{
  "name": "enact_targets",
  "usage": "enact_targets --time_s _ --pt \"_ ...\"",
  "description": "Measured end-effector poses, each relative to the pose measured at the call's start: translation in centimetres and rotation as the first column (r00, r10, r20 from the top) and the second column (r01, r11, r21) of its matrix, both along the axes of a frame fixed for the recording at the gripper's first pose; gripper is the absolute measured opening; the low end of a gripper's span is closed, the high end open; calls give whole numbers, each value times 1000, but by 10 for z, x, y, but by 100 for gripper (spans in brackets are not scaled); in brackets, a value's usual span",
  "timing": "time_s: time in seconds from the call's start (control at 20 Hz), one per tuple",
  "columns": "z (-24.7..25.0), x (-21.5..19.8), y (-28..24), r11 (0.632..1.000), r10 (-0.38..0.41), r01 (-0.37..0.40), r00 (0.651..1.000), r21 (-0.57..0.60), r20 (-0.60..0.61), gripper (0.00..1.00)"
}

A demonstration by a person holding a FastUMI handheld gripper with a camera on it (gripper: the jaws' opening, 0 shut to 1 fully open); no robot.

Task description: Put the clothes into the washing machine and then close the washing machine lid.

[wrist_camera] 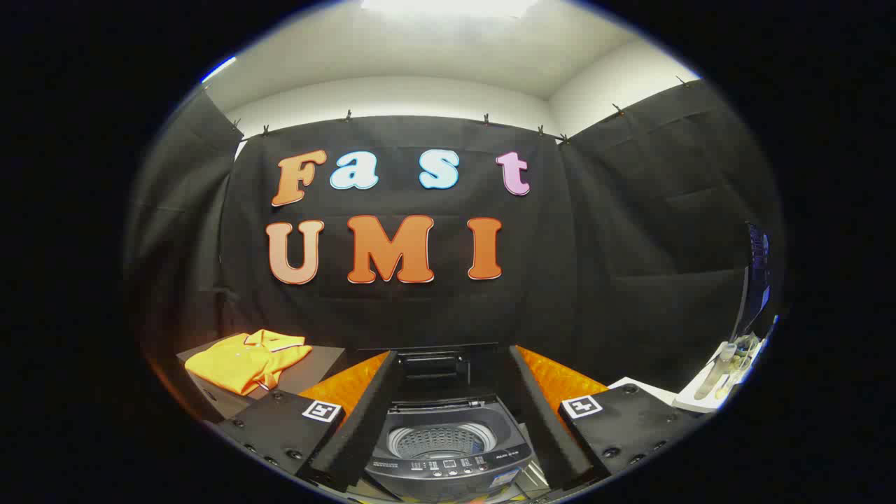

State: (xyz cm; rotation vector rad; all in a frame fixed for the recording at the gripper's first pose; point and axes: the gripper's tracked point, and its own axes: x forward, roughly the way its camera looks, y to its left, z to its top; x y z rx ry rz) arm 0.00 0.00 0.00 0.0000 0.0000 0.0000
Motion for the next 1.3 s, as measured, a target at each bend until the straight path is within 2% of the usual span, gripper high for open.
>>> enact_targets --time_s 0.3,0.8,0.95,1.2,1.3 --pt "5 3 36 999 38 -38 999 -10 6 98" --pt "5 -3 34 999 -9 9 1000 33 -2 98" --pt "15 -7 30 993 -41 38 999 110 27 98" --pt "15 -13 37 997 -22 20 1000 74 22 98" --pt "34 -13 40 994 -26 19 998 108 61 98"
